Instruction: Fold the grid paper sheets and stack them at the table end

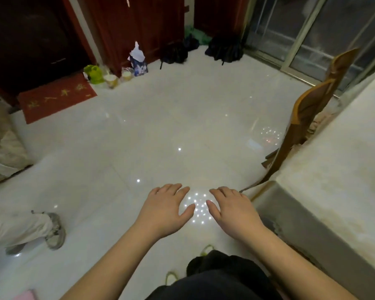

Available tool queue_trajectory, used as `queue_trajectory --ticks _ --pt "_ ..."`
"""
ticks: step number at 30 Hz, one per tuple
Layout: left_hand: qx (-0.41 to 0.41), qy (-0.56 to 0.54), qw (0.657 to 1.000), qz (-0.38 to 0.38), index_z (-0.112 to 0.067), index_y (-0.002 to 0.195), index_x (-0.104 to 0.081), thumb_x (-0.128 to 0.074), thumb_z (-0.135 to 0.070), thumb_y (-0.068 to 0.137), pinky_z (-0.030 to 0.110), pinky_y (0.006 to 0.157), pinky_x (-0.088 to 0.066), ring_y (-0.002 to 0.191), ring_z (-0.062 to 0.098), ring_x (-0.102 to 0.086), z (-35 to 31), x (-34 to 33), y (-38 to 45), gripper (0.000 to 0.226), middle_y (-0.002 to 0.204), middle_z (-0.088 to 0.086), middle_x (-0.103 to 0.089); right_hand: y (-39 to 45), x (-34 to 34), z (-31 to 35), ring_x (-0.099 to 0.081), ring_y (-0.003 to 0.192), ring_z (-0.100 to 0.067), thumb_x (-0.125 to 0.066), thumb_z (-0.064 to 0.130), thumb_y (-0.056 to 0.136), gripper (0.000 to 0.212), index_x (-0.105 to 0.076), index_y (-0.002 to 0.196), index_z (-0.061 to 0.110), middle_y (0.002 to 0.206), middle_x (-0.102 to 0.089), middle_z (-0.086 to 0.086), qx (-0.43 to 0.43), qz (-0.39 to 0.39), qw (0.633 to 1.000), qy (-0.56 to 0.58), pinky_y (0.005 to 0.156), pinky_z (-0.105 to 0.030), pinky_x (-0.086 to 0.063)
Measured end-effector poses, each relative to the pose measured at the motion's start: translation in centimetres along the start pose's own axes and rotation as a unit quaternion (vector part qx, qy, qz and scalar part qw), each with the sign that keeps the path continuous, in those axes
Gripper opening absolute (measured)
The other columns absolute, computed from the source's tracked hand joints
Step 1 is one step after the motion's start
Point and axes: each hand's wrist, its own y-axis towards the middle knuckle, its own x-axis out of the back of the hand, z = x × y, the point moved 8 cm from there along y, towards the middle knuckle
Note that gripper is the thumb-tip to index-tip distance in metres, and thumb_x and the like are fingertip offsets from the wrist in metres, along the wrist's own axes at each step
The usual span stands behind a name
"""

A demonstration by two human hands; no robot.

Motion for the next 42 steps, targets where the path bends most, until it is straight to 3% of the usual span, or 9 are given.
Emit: queue_trajectory --ticks 21,24,28,32,37,42 --pt "-0.13 0.065 0.989 -0.024 -0.03 0.149 -0.028 -0.007 -0.066 0.083 0.037 0.111 -0.024 0.14 0.014 -0.027 -6.6 12.0 37.4 0.078 0.152 -0.005 -0.035 25.4 15.7 -20.8 -0.042 0.131 -0.018 -0.022 0.048 0.102 0.052 -0.031 0.148 0.028 0.148 -0.041 0.005 -0.12 -0.074 0.99 0.011 0.105 -0.035 -0.033" --pt "-0.156 0.077 0.984 -0.026 -0.03 0.15 -0.027 -0.018 -0.062 0.091 0.037 0.112 -0.022 0.141 0.014 -0.026 -7.2 13.1 42.6 0.068 0.153 -0.005 -0.034 29.1 18.2 -22.8 -0.044 0.129 -0.019 -0.023 0.047 0.102 0.051 -0.033 0.147 0.026 0.146 -0.043 0.003 -0.131 -0.092 0.987 0.006 0.105 -0.036 -0.035" --pt "-0.169 0.084 0.981 -0.047 -0.032 0.146 -0.033 -0.01 -0.065 0.084 0.038 0.111 -0.026 0.138 0.014 -0.032 -6.3 15.4 49.9 0.074 0.15 -0.006 -0.038 34.9 21.0 -24.5 -0.044 0.13 -0.021 -0.025 0.046 0.102 0.051 -0.035 0.147 0.025 0.146 -0.043 0.001 -0.151 -0.106 0.983 0.013 0.105 -0.037 -0.036" --pt "-0.186 0.063 0.977 -0.084 -0.03 0.139 -0.043 -0.014 -0.064 0.083 0.038 0.107 -0.032 0.133 0.016 -0.04 -4.8 19.6 58.0 0.072 0.144 -0.005 -0.045 41.9 24.6 -25.8 -0.043 0.129 -0.021 -0.026 0.048 0.101 0.05 -0.035 0.145 0.026 0.145 -0.043 0.001 -0.172 -0.114 0.978 -0.002 0.103 -0.038 -0.038" --pt "-0.227 0.052 0.968 -0.098 -0.032 0.133 -0.046 -0.014 -0.064 0.083 0.035 0.105 -0.031 0.13 0.012 -0.041 -4.4 24.3 65.8 0.068 0.139 -0.011 -0.046 48.1 29.6 -27.4 -0.046 0.127 -0.021 -0.017 0.05 0.099 0.054 -0.041 0.141 0.026 0.142 -0.047 0.002 -0.203 -0.142 0.969 -0.008 0.1 -0.037 -0.038" --pt "-0.266 0.044 0.958 -0.1 -0.031 0.134 -0.048 -0.017 -0.064 0.083 0.039 0.104 -0.033 0.13 0.015 -0.043 -6.4 26.7 73.2 0.068 0.138 -0.008 -0.049 52.1 33.1 -31.8 -0.044 0.128 -0.02 -0.027 0.048 0.101 0.048 -0.041 0.142 0.026 0.143 -0.045 0.003 -0.243 -0.157 0.957 0.003 0.102 -0.037 -0.037"
